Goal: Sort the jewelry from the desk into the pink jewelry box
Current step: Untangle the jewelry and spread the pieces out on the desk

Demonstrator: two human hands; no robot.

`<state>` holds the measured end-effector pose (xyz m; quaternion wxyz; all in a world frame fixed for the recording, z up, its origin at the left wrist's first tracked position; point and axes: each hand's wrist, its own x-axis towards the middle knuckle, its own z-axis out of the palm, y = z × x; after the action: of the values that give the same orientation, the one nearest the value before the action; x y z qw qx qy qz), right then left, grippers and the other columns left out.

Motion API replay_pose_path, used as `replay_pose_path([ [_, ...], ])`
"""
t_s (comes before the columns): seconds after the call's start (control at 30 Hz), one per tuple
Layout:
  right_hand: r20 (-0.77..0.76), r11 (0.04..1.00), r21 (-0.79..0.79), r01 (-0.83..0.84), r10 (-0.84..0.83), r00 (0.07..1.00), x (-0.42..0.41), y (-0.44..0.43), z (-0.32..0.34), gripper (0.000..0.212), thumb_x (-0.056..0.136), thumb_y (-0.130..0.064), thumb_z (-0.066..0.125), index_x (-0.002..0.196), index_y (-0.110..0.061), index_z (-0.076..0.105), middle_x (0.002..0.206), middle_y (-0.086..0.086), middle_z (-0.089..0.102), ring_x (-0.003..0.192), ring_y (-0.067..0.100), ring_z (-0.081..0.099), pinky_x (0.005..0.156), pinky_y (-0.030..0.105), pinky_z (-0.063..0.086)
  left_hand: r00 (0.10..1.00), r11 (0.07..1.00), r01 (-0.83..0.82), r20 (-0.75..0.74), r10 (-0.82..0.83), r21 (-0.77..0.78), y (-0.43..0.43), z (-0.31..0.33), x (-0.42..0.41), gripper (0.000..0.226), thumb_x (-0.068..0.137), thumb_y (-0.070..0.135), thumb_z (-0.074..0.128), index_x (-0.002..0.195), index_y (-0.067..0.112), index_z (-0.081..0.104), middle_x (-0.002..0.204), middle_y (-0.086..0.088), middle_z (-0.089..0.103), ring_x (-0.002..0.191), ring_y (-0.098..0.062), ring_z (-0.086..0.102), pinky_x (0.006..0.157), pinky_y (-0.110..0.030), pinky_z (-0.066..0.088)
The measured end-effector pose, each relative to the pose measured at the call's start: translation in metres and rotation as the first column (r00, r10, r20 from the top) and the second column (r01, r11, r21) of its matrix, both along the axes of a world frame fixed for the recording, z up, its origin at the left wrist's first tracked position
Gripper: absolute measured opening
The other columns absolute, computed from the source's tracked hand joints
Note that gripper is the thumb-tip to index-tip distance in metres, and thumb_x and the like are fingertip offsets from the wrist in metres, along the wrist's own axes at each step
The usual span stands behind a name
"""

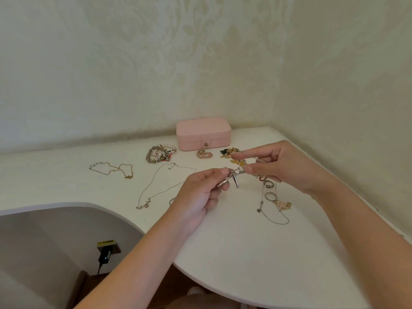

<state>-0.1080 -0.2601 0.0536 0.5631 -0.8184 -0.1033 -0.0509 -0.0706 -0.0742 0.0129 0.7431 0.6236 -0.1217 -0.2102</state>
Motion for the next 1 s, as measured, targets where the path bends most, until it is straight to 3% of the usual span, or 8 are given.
replay_pose_path([
  [0.17, 0.046, 1.0, -0.004, 0.018, -0.017, 0.999, 0.002, 0.001, -0.002, 0.031, 0.077, -0.014, 0.072, 0.101, -0.032, 0.074, 0.049, -0.002, 0.024, 0.056, 0.026, 0.017, 0.05, 0.03, 0.018, 0.986, 0.998, 0.062, -0.154, -0.066, -0.03, 0.0, 0.002, 0.001, 0.02, 0.089, 0.033, 0.057, 0.074, 0.019, 0.054, 0.051, 0.006, 0.045, 0.042, -0.004, 0.022, 0.037, -0.014, 0.012],
  [0.53, 0.264, 0.944, -0.235, 0.232, -0.167, 0.95, 0.002, 0.01, -0.006, 0.041, 0.077, -0.02, 0.076, 0.109, -0.044, 0.066, 0.048, -0.009, 0.025, 0.05, 0.009, 0.024, 0.053, 0.025, 0.027, 0.987, 0.994, 0.027, -0.153, -0.043, -0.108, 0.001, 0.004, 0.0, 0.037, 0.094, 0.037, 0.047, 0.061, 0.024, 0.039, 0.05, 0.009, 0.029, 0.043, -0.006, 0.017, 0.044, -0.021, 0.005],
  [0.6, 0.308, 0.945, -0.208, 0.252, -0.182, 0.934, 0.0, 0.012, -0.005, 0.041, 0.077, -0.022, 0.076, 0.11, -0.045, 0.065, 0.049, -0.009, 0.027, 0.051, 0.009, 0.026, 0.053, 0.024, 0.029, 0.995, 0.997, -0.002, -0.103, -0.006, -0.075, 0.0, 0.006, -0.002, 0.04, 0.093, 0.039, 0.049, 0.059, 0.023, 0.035, 0.049, 0.009, 0.029, 0.044, -0.007, 0.016, 0.043, -0.021, 0.005],
  [0.7, 0.344, 0.934, -0.242, 0.264, -0.171, 0.923, 0.001, 0.013, -0.005, 0.045, 0.079, -0.025, 0.074, 0.117, -0.045, 0.061, 0.052, -0.008, 0.027, 0.051, 0.009, 0.028, 0.054, 0.021, 0.029, 0.986, 0.993, -0.117, 0.123, 0.114, 0.017, -0.002, 0.005, -0.005, 0.045, 0.088, 0.034, 0.06, 0.056, 0.022, 0.03, 0.049, 0.008, 0.027, 0.044, -0.01, 0.015, 0.039, -0.02, 0.012],
  [0.77, 0.394, 0.892, -0.342, 0.295, -0.149, 0.907, 0.002, 0.012, -0.007, 0.05, 0.079, -0.027, 0.074, 0.123, -0.042, 0.057, 0.05, -0.008, 0.03, 0.05, 0.01, 0.032, 0.052, 0.021, 0.03, 0.963, 0.981, -0.192, 0.188, 0.192, -0.021, -0.002, 0.003, -0.004, 0.05, 0.085, 0.022, 0.066, 0.053, 0.023, 0.028, 0.048, 0.009, 0.025, 0.044, -0.01, 0.016, 0.04, -0.02, 0.014],
  [0.87, 0.542, 0.714, -0.537, 0.45, -0.117, 0.832, 0.006, 0.014, -0.01, 0.056, 0.079, -0.027, 0.074, 0.13, -0.037, 0.054, 0.05, -0.012, 0.031, 0.049, 0.007, 0.04, 0.051, 0.02, 0.031, 0.971, 0.981, -0.179, 0.148, 0.188, -0.073, -0.001, 0.001, -0.002, 0.052, 0.085, 0.005, 0.063, 0.052, 0.025, 0.027, 0.048, 0.008, 0.02, 0.044, -0.011, 0.012, 0.04, -0.021, 0.012],
  [0.93, 0.637, 0.622, -0.558, 0.549, -0.103, 0.764, 0.008, 0.017, -0.013, 0.058, 0.074, -0.027, 0.078, 0.127, -0.029, 0.056, 0.057, -0.017, 0.045, 0.048, 0.005, 0.046, 0.048, 0.022, 0.038, 0.988, 0.985, -0.111, 0.097, 0.124, -0.13, 0.0, 0.0, -0.001, 0.052, 0.082, -0.001, 0.061, 0.055, 0.025, 0.025, 0.049, 0.008, 0.017, 0.042, -0.008, 0.012, 0.036, -0.018, 0.012],
  [1.0, 0.726, 0.592, -0.521, 0.614, -0.07, 0.684, 0.01, 0.02, -0.017, 0.056, 0.068, -0.026, 0.079, 0.119, -0.024, 0.056, 0.065, -0.012, 0.059, 0.048, 0.017, 0.056, 0.043, 0.023, 0.042, 0.996, 0.984, -0.049, 0.06, 0.06, -0.172, 0.0, 0.001, -0.002, 0.05, 0.074, 0.0, 0.062, 0.054, 0.026, 0.025, 0.048, 0.009, 0.017, 0.039, -0.006, 0.012, 0.034, -0.016, 0.011],
])
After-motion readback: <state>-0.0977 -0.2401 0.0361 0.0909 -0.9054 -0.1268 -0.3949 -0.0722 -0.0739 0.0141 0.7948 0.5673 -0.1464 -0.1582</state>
